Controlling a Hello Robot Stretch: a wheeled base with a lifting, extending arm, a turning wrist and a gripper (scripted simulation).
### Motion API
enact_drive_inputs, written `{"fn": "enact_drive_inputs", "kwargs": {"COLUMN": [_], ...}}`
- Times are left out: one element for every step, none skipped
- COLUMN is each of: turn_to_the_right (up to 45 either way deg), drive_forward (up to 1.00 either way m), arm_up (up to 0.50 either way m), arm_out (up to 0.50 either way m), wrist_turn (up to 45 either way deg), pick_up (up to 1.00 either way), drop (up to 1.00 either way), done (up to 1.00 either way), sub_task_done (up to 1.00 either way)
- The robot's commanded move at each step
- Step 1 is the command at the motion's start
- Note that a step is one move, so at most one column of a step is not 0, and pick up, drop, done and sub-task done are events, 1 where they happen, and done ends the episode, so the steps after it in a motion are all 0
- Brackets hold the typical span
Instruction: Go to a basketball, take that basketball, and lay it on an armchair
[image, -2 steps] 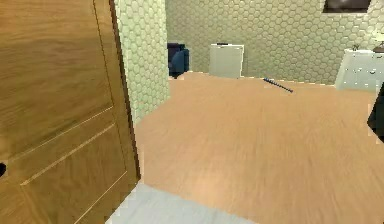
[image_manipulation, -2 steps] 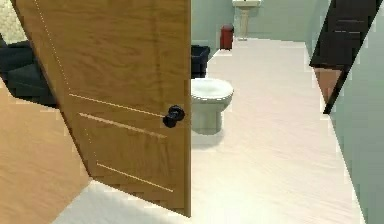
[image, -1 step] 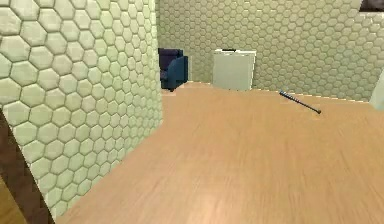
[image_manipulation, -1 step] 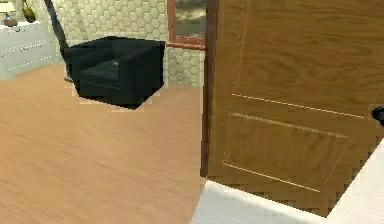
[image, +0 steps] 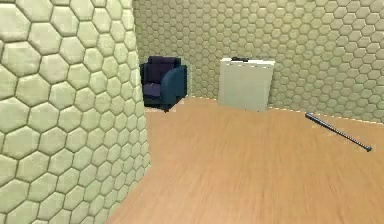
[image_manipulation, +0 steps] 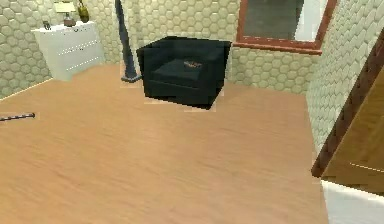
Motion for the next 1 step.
{"fn": "enact_drive_inputs", "kwargs": {"turn_to_the_right": [0.0], "drive_forward": [1.00], "arm_up": [0.00], "arm_out": [0.00], "wrist_turn": [0.0], "pick_up": [0.00], "drop": [0.00], "done": [0.00], "sub_task_done": [0.00]}}
